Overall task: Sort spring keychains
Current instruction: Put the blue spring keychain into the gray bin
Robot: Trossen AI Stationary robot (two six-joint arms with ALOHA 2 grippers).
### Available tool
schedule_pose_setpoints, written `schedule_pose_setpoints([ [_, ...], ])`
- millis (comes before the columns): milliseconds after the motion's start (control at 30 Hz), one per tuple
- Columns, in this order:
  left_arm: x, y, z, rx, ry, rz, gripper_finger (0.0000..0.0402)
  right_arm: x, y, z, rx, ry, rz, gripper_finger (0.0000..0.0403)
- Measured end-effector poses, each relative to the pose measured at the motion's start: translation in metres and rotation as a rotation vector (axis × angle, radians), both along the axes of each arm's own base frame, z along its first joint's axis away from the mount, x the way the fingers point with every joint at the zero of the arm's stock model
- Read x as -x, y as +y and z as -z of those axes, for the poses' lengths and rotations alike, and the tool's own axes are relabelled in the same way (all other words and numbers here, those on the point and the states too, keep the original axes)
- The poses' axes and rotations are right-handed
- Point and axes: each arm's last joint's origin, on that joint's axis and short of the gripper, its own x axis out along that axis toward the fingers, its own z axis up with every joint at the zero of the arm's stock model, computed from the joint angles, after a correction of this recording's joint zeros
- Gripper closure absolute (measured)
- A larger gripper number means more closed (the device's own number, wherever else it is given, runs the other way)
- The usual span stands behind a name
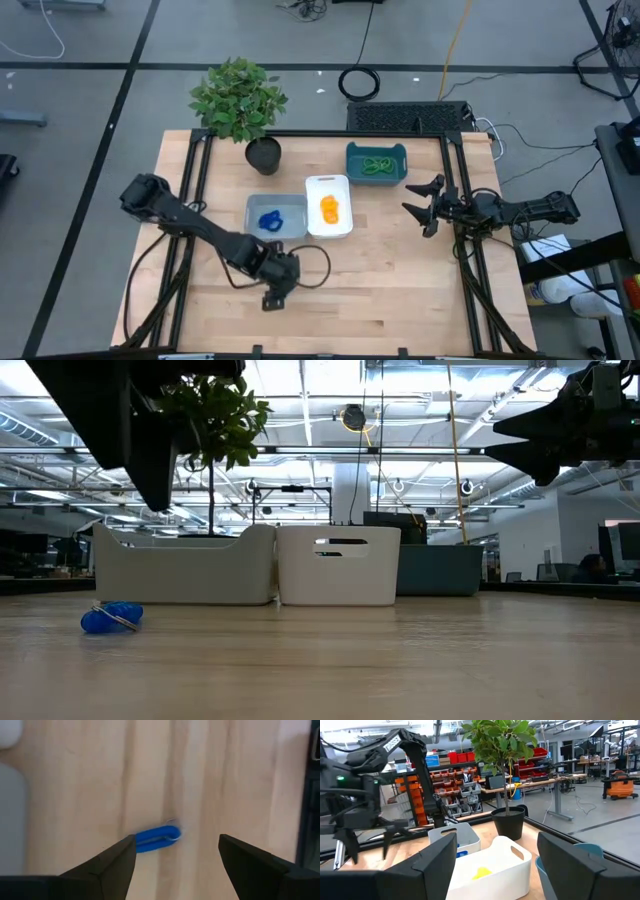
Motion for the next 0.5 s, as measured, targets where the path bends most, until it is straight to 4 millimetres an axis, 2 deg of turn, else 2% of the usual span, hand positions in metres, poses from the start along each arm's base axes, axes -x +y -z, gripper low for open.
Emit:
schedule_pose_setpoints([
  [200, -0.009, -0.024, 0.002, 0.009, 0.046, -0.024, 0.0127, 0.000, 0.000, 0.000, 0.000, 0.000, 0.000, 0.0140],
  [367, -0.009, -0.031, 0.009, -0.030, 0.130, -0.067, 0.0136, 0.000, 0.000, 0.000, 0.000, 0.000, 0.000, 0.0140],
  [500, -0.008, -0.033, 0.008, -0.088, 0.095, 0.044, 0.0149, 0.000, 0.000, 0.000, 0.000, 0.000, 0.000, 0.0140],
])
